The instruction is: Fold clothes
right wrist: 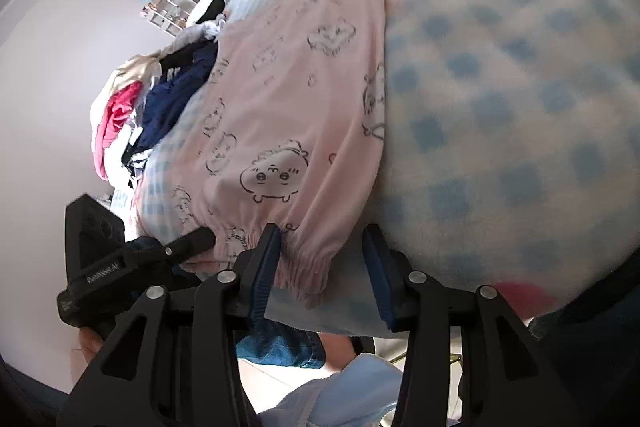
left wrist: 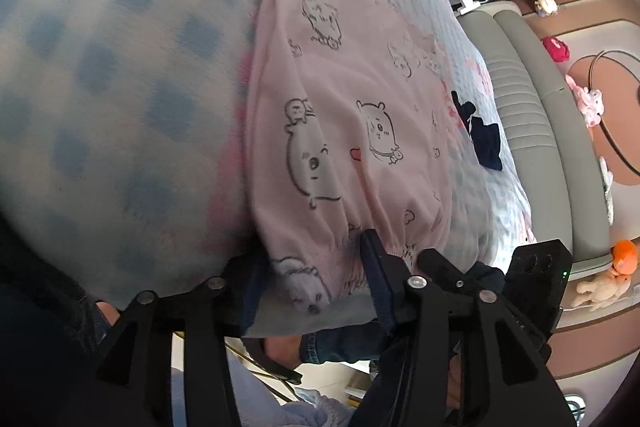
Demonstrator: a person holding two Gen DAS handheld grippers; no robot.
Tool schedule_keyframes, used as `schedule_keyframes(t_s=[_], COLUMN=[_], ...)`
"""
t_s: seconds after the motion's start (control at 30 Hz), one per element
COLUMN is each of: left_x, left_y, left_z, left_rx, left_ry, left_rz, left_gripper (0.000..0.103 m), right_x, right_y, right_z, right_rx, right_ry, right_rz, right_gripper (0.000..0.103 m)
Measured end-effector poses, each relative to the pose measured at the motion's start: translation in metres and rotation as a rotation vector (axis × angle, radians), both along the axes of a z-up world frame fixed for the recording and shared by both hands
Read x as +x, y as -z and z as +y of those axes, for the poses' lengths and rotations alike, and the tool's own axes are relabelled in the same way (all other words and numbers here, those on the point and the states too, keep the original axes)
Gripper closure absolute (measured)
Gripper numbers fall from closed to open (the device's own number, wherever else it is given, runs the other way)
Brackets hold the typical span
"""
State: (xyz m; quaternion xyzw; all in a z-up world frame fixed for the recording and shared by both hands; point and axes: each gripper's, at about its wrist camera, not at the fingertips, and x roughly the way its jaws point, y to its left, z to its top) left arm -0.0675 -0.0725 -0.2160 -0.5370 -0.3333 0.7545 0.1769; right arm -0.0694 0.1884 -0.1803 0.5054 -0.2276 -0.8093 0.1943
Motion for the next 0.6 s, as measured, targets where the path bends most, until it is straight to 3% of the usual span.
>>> schedule_keyframes(t_s=[0.07, 0.1, 0.17, 0.33, 0.43, 0.6], left_x=[0.002, 0.004, 0.005, -0.001, 0.003, 0.012], left_y=[-0.006, -0.010, -0.014, 0.001, -0.011, -0.030], left_z=[0.001, 0.002, 0.003, 0.004, 0.011, 0.017], left_rx=[0.009, 0.014, 0.010, 0.032, -0.012, -0.041], left_ry=[0.012, 0.018, 0.023, 0.005, 0.017, 0.024], left_rz=[0.033, 0.053, 0.074, 0.008, 0.062, 0.127], left_gripper=[0.070, 0.072, 0.072, 0.073, 0.083, 0.085], right_x=[-0.001, -0.001, -0.002, -0.006, -0.001, 0.010], right_y=[0.001, 0.002, 0.003, 0.013, 0.003, -0.015], right_z=[-0.004, -0.006, -0.010, -0.016, -0.020, -0.015], right_rx=[0.010, 0.015, 0.024, 0.027, 0.071, 0.060], right_ry=[-0.012, -0.018, -0.030, -0.035, -0.061, -0.057], right_rz=[0.000, 0.000, 0.001, -0.022, 0.032, 0.084], right_gripper=[0.074, 0.083, 0.083, 0.077, 0.089, 0.091])
